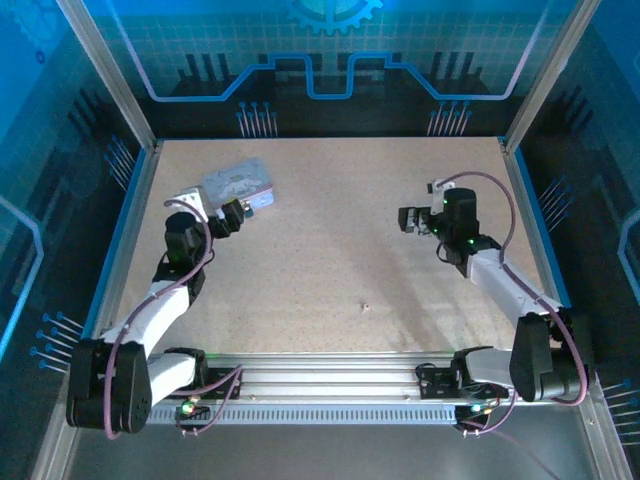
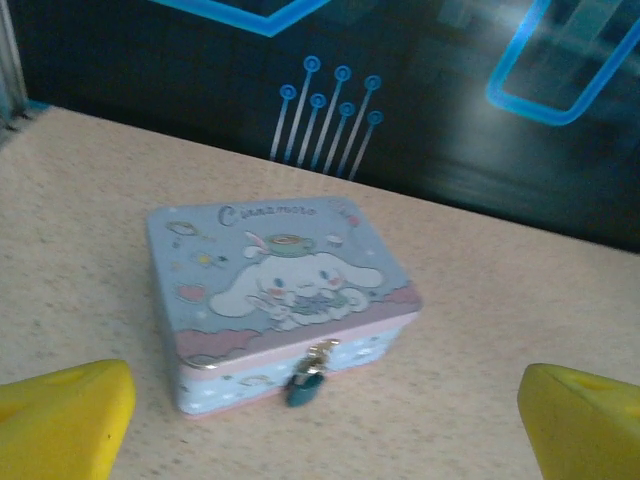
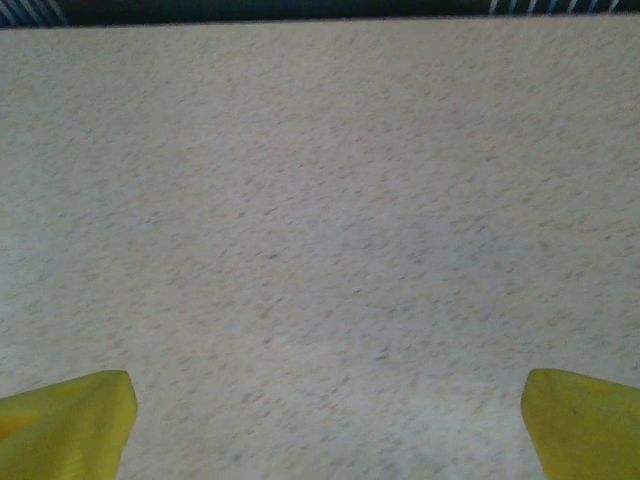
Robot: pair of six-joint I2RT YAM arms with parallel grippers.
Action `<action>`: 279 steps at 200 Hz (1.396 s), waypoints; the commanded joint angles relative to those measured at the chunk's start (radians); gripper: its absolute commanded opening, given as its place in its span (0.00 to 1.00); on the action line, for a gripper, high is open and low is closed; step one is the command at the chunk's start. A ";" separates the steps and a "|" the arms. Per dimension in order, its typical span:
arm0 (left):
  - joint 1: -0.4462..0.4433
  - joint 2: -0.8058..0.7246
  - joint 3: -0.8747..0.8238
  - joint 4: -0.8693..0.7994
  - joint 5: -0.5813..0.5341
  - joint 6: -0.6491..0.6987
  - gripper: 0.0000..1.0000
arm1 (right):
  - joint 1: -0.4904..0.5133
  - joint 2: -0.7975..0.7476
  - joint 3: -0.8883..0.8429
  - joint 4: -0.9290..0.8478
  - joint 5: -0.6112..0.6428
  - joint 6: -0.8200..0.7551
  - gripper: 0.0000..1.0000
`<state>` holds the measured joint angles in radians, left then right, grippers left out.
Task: Unlock the padlock with the key
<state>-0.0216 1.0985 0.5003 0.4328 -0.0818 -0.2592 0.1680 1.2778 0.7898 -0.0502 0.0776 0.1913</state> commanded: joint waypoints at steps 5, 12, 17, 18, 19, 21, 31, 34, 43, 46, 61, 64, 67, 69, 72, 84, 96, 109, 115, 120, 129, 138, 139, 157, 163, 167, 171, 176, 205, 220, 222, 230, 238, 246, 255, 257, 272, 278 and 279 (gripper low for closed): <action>0.006 -0.046 0.004 -0.189 0.121 -0.219 0.99 | 0.100 0.033 0.074 -0.343 0.007 0.112 0.99; 0.001 -0.053 -0.004 -0.194 0.146 -0.255 0.99 | 0.133 0.041 0.083 -0.382 0.009 0.119 0.98; -0.004 -0.057 -0.010 -0.199 0.162 -0.280 0.99 | 0.157 0.048 0.098 -0.413 0.011 0.126 0.97; -0.005 -0.058 -0.009 -0.201 0.166 -0.286 0.99 | 0.161 0.049 0.106 -0.419 0.012 0.128 0.97; -0.006 -0.058 -0.011 -0.203 0.168 -0.291 0.99 | 0.164 0.051 0.111 -0.424 0.013 0.131 0.97; -0.008 -0.059 -0.013 -0.205 0.174 -0.301 0.99 | 0.176 0.054 0.119 -0.437 0.014 0.134 0.97; -0.024 -0.063 -0.024 -0.206 0.200 -0.345 0.99 | 0.221 0.074 0.142 -0.493 0.014 0.148 0.94; -0.031 -0.063 -0.027 -0.206 0.206 -0.354 0.99 | 0.236 0.080 0.150 -0.508 0.014 0.151 0.93; -0.054 -0.066 -0.036 -0.209 0.222 -0.385 0.99 | 0.277 0.099 0.169 -0.554 0.014 0.161 0.91; -0.064 -0.066 -0.038 -0.208 0.225 -0.391 0.99 | 0.291 0.105 0.176 -0.572 0.016 0.164 0.90; -0.118 -0.068 -0.053 -0.209 0.228 -0.418 0.99 | 0.355 0.140 0.209 -0.640 0.025 0.178 0.86; -0.128 -0.067 -0.054 -0.211 0.226 -0.421 0.99 | 0.365 0.148 0.214 -0.651 0.024 0.180 0.85; -0.139 -0.066 -0.057 -0.210 0.224 -0.425 0.99 | 0.377 0.155 0.220 -0.663 0.028 0.183 0.85; -0.148 -0.067 -0.058 -0.207 0.222 -0.429 0.99 | 0.386 0.159 0.225 -0.668 0.029 0.185 0.85; -0.159 -0.066 -0.062 -0.206 0.220 -0.431 0.99 | 0.396 0.165 0.230 -0.680 0.032 0.188 0.85; -0.199 -0.063 -0.070 -0.199 0.214 -0.442 0.99 | 0.443 0.193 0.252 -0.720 0.044 0.198 0.84; -0.231 -0.059 -0.082 -0.182 0.207 -0.452 0.99 | 0.490 0.221 0.274 -0.755 0.058 0.203 0.82; -0.248 -0.052 -0.092 -0.165 0.200 -0.461 0.99 | 0.531 0.261 0.303 -0.796 0.061 0.204 0.77; -0.251 -0.048 -0.094 -0.157 0.199 -0.463 0.99 | 0.551 0.281 0.317 -0.817 0.065 0.204 0.75; -0.251 -0.045 -0.095 -0.153 0.200 -0.465 0.99 | 0.566 0.301 0.328 -0.832 0.073 0.208 0.74; -0.252 -0.041 -0.097 -0.148 0.200 -0.466 0.99 | 0.595 0.332 0.348 -0.860 0.083 0.208 0.72; -0.252 -0.038 -0.098 -0.145 0.203 -0.466 0.99 | 0.624 0.363 0.364 -0.883 0.094 0.210 0.72; -0.252 -0.037 -0.098 -0.145 0.203 -0.466 0.99 | 0.627 0.367 0.365 -0.885 0.094 0.210 0.72; -0.251 -0.040 -0.102 -0.144 0.202 -0.465 0.99 | 0.678 0.425 0.391 -0.919 0.108 0.213 0.68; -0.251 -0.041 -0.104 -0.146 0.198 -0.464 0.99 | 0.691 0.444 0.398 -0.929 0.109 0.213 0.66; -0.251 -0.042 -0.105 -0.146 0.196 -0.463 0.99 | 0.698 0.458 0.403 -0.936 0.109 0.213 0.64; -0.251 -0.043 -0.107 -0.147 0.195 -0.463 0.99 | 0.705 0.469 0.407 -0.941 0.108 0.215 0.63; -0.251 -0.045 -0.109 -0.148 0.193 -0.463 0.99 | 0.713 0.484 0.411 -0.947 0.108 0.214 0.62; -0.251 -0.047 -0.110 -0.151 0.192 -0.460 0.99 | 0.744 0.550 0.426 -0.964 0.111 0.216 0.53; -0.251 -0.049 -0.109 -0.152 0.191 -0.460 0.99 | 0.747 0.565 0.427 -0.962 0.117 0.216 0.51; -0.251 -0.049 -0.110 -0.153 0.190 -0.460 0.99 | 0.748 0.566 0.427 -0.962 0.119 0.216 0.51; -0.252 -0.052 -0.111 -0.153 0.189 -0.462 0.99 | 0.748 0.568 0.425 -0.960 0.122 0.216 0.50; -0.251 -0.052 -0.111 -0.152 0.189 -0.461 0.99 | 0.748 0.571 0.424 -0.957 0.128 0.215 0.49; -0.251 -0.053 -0.111 -0.153 0.189 -0.460 0.99 | 0.748 0.574 0.425 -0.955 0.132 0.216 0.48; -0.251 -0.052 -0.113 -0.152 0.190 -0.461 0.99 | 0.748 0.578 0.427 -0.952 0.136 0.215 0.48; -0.251 -0.052 -0.112 -0.152 0.190 -0.460 0.99 | 0.748 0.579 0.427 -0.952 0.136 0.215 0.47; -0.252 -0.054 -0.113 -0.152 0.191 -0.462 0.99 | 0.748 0.586 0.429 -0.949 0.141 0.214 0.46; -0.251 -0.054 -0.112 -0.152 0.191 -0.462 0.99 | 0.748 0.589 0.430 -0.947 0.144 0.213 0.46; -0.251 -0.054 -0.112 -0.152 0.191 -0.462 0.99 | 0.748 0.589 0.430 -0.947 0.144 0.213 0.46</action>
<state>-0.2695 1.0573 0.4026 0.2680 0.1066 -0.7090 0.9043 1.8408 1.1934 -0.9718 0.2028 0.4004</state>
